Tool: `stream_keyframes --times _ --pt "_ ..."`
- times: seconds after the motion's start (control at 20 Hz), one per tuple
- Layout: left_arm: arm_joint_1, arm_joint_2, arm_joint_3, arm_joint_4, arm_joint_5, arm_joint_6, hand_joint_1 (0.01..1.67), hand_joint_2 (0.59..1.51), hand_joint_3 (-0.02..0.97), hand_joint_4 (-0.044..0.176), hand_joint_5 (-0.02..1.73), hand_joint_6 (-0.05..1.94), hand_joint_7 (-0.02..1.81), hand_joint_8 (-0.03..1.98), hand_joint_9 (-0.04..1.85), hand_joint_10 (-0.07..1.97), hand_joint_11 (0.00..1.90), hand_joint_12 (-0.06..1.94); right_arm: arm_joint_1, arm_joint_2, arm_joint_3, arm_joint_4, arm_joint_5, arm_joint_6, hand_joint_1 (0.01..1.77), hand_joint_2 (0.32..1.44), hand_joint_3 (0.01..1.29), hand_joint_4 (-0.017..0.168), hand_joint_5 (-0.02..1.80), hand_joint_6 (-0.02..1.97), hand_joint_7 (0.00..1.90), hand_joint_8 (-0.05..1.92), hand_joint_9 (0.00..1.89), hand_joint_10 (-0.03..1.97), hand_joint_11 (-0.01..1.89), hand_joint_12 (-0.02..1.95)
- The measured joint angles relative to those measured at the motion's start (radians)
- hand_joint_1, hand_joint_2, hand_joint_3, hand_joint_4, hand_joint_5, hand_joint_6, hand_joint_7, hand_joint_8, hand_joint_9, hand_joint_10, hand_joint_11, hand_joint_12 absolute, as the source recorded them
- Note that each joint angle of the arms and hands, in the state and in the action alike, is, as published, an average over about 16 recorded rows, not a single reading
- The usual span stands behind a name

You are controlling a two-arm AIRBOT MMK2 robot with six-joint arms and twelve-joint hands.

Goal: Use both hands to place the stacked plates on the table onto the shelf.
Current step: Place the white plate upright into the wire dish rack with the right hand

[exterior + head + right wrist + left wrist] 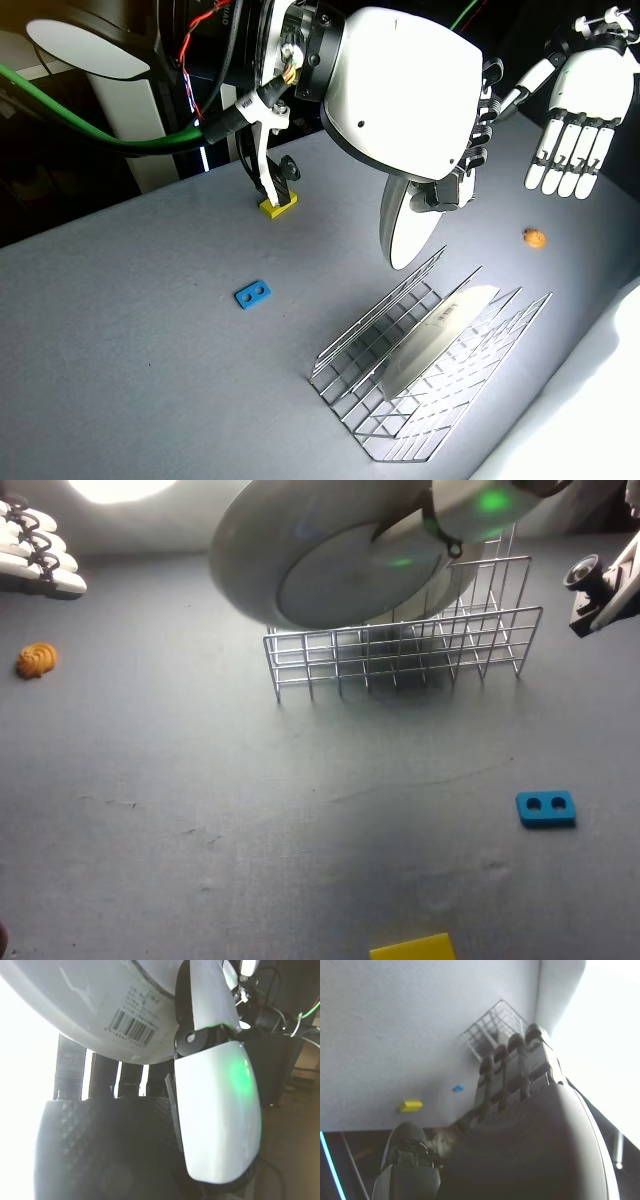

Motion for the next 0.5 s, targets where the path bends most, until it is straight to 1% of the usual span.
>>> stream_keyframes --times 0.5 --pt "0.001 0.002 -0.006 0.001 -0.002 0.000 0.02 1.151 0.014 0.005 0.08 0.00 0.08 0.00 0.05 0.01 0.02 0.02 -0.040 -0.055 0.110 0.040 0.007 0.008 1.30 0.97 0.01 0.003 0.96 0.93 1.13 0.73 1.33 0.03 0.91 0.92"
